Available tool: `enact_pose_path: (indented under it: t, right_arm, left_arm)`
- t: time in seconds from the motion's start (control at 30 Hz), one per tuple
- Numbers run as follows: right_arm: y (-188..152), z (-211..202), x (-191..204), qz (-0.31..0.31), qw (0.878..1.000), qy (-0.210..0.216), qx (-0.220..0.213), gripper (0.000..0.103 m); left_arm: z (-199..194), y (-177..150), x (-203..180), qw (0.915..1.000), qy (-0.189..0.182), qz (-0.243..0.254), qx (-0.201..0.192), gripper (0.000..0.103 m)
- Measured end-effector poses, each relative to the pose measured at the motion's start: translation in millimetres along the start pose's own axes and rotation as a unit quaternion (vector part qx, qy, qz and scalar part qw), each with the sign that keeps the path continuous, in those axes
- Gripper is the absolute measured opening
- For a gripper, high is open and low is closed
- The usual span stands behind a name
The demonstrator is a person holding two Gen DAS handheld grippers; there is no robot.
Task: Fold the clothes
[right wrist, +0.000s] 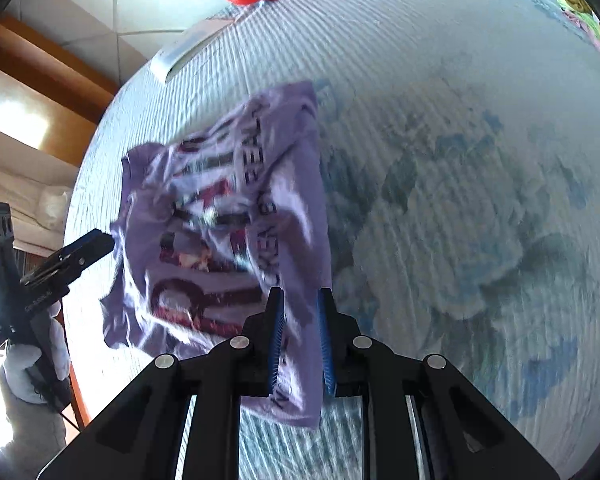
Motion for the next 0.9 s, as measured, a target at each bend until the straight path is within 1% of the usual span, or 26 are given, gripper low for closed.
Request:
enact_pose_path:
  t: [0.1, 0.17, 0.2, 0.23, 0.27, 0.33, 0.4, 0.47, 0.53, 0.6, 0.67, 0.7, 0.73, 0.83, 0.9]
  right_arm:
    - [-11.8, 1.5, 1.6, 0.003, 1.0, 0.0, 0.009, 0.017]
    - [-20.2, -0.2, 3.1, 0.004, 1.0, 0.002, 0.011, 0.017]
    - [-23.8, 0.1, 4.3, 0.003, 1.0, 0.002, 0.013, 0.017]
    - [-26.6, 1.2, 5.9, -0.001, 1.0, 0.0, 0.016, 0.017]
    - [-29.4, 2.2, 7.5, -0.004, 1.0, -0.002, 0.018, 0.017]
    - [-32.5, 4.6, 8.5, -0.007, 1.0, -0.005, 0.022, 0.017]
    - [-33.1, 7.2, 7.4, -0.005, 1.0, -0.008, 0.025, 0.017]
    - [-33.7, 9.8, 6.4, -0.004, 1.0, -0.011, 0.028, 0.017]
    - [-34.3, 12.4, 5.3, -0.002, 0.999, -0.014, 0.031, 0.017]
    - [-34.2, 9.7, 5.6, -0.002, 1.0, -0.01, 0.028, 0.017]
    - [-34.1, 4.5, 4.7, 0.002, 1.0, -0.006, 0.022, 0.017]
    - [-34.1, 1.9, 4.3, 0.004, 1.0, -0.004, 0.019, 0.017]
    - [-35.0, -2.2, 3.8, 0.005, 1.0, -0.001, 0.015, 0.017]
    - [-37.6, -13.9, 4.4, 0.006, 1.0, 0.008, 0.002, 0.018]
    - [-41.2, -14.5, 7.4, 0.005, 1.0, 0.017, 0.004, 0.025]
  left_arm:
    - [2.4, -2.3, -0.3, 1.0, 0.006, -0.003, 0.003, 0.062]
    - [4.0, -2.9, 0.2, 0.9999, 0.014, -0.006, 0.004, 0.048]
    - [4.8, -3.2, 0.5, 0.9998, 0.018, -0.007, 0.005, 0.026]
    - [5.6, -3.6, 0.7, 0.9997, 0.022, -0.008, 0.006, 0.008]
    - [6.4, -3.9, 1.0, 0.9996, 0.026, -0.009, 0.007, 0.006]
    - [6.4, -5.4, 4.8, 0.9992, 0.036, -0.017, 0.007, 0.006]
    - [8.2, -8.4, 16.7, 0.9976, 0.06, -0.031, 0.015, 0.006]
    - [12.0, -11.9, 27.9, 0.9966, 0.064, -0.046, 0.025, 0.007]
    - [6.4, -12.5, 27.5, 0.9978, 0.045, -0.045, 0.016, 0.007]
    - [-7.1, -9.0, 16.9, 0.9992, 0.018, -0.036, -0.008, 0.008]
    - [-15.3, -4.1, 4.5, 0.9995, 0.004, -0.02, -0.025, 0.02]
    - [-15.9, -2.3, -0.5, 0.9995, -0.001, -0.013, -0.028, 0.034]
    - [-16.0, -0.7, -5.2, 0.9995, -0.007, -0.007, -0.03, 0.04]
    - [-8.5, 2.0, -14.1, 0.9996, -0.016, 0.006, -0.022, 0.04]
    - [0.6, 4.2, -17.2, 0.9996, -0.023, 0.008, -0.013, 0.04]
Point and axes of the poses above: each gripper's, at about its wrist camera, not at the fingertips, and z roughly the way its jaws point, x to its left, y to its top, the point moved 3 cm from there along z, roughly the way its jaws point, and after that the axes turned 7 degrees about -z, right-handed, at the moved point
